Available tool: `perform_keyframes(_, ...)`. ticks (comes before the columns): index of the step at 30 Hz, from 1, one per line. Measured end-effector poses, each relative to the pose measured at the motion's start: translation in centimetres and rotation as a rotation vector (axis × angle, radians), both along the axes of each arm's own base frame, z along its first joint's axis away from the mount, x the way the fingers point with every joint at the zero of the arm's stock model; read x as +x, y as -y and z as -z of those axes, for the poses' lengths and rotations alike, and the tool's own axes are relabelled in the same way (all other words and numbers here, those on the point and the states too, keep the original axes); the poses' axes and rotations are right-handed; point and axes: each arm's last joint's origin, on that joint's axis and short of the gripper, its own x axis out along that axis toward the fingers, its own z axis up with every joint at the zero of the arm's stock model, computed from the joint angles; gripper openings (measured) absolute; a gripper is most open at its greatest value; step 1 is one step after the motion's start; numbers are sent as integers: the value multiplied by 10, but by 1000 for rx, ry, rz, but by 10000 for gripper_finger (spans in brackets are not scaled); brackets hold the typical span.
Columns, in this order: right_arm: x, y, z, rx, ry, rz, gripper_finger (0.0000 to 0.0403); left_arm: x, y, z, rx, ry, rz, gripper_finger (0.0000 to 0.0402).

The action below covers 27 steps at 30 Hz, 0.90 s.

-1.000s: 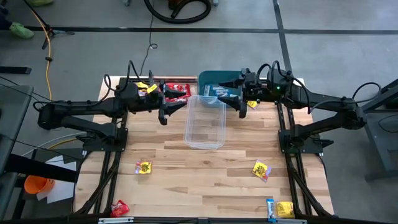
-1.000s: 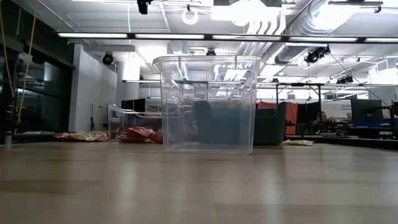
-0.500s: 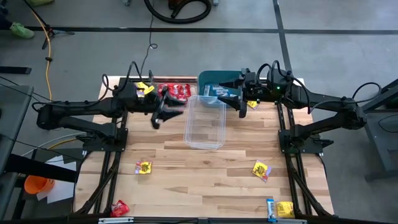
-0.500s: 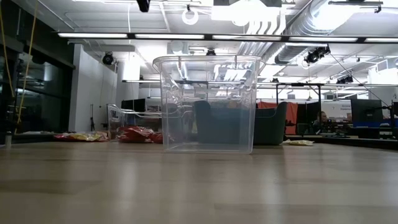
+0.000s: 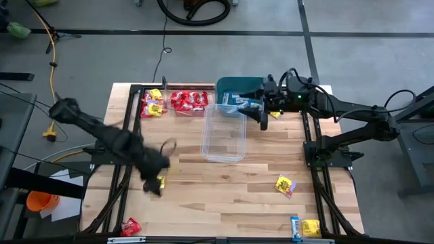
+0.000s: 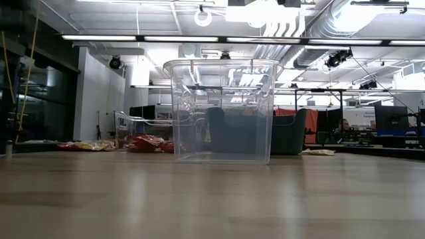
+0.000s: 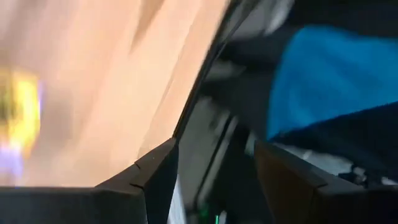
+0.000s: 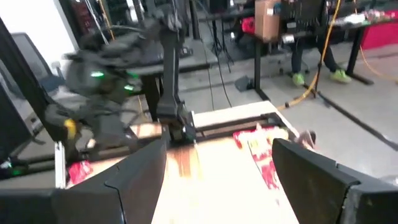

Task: Sort candy
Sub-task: Put the red candy into the transparent bin

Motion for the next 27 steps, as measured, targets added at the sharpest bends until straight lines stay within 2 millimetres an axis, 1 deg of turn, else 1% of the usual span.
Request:
perform_keyframes(2, -1, 0, 3, 5, -31, 3, 288, -8, 23, 11, 2, -143, 23, 195)
perform_keyframes(7, -2, 0, 9, -16, -99, 4, 288, -16, 79, 38, -18, -355, 56, 195)
perform_keyframes(11, -2, 0, 11, -44, -123, -3, 288, -19, 111, 69, -8, -523, 123, 195)
perform_keyframes(14, -2, 0, 11, -60, -124, -6, 288, -22, 122, 92, 50, -613, 148, 195)
perform_keyframes(17, -2, 0, 11, -62, -124, -6, 288, -24, 129, 110, 102, -661, 168, 195)
perform_keyframes(24, -3, 0, 13, -61, -148, -6, 288, -28, 137, 143, 202, -741, 169, 195)
perform_keyframes(27, -4, 1, 16, -65, -177, 28, 288, -29, 138, 152, 228, -750, 190, 195)
